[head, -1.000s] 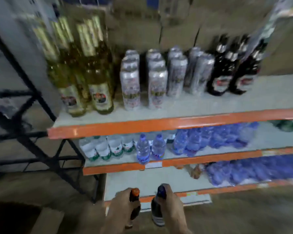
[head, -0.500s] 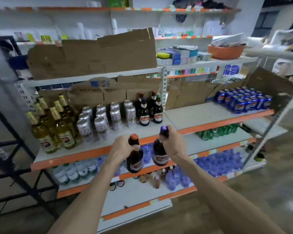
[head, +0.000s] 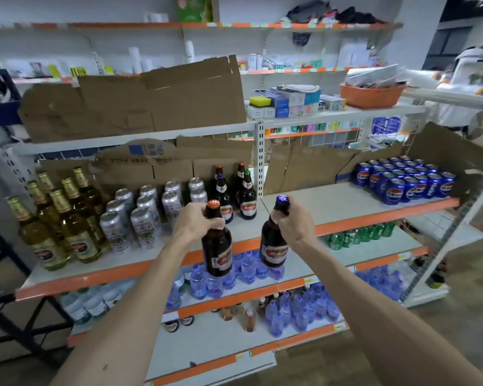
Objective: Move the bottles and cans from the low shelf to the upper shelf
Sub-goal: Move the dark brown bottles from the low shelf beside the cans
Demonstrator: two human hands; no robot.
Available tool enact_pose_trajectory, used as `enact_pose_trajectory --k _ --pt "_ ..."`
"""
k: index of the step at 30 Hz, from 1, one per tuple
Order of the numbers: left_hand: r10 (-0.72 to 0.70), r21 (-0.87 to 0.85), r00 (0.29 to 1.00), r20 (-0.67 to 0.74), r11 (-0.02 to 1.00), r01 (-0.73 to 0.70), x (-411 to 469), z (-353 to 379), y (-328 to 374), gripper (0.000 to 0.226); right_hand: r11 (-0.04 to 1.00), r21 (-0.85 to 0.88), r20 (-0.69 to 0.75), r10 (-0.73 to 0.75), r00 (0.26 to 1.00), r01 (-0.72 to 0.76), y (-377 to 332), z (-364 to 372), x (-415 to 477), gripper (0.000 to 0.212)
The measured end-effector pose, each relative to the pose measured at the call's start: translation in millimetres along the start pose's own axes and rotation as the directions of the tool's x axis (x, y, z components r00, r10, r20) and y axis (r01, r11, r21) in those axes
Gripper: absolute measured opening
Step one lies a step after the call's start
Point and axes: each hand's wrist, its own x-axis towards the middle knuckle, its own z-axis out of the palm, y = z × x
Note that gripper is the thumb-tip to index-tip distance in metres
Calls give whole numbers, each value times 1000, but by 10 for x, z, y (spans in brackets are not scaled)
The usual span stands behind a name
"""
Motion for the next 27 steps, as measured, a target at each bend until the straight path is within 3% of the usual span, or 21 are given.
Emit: enact_pose_trajectory --k 5,10,17,27 --pt "-19 -7 999 44 1000 20 796 179 -148 19 1000 -13 97 -19 995 21 136 400 722 18" --pt "-7 -68 998 56 998 11 1485 276 -270 14 990 -47 195 -118 974 130 225 784 1413 16" --pt "-60 -166 998 35 984 65 1986 553 -350 17 996 -21 246 -83 966 91 437 1122 1973 20" --pt "-105 -126 987 124 985 121 2340 726 -580 13 993 -64 328 -69 942 95 651 1406 2342 18"
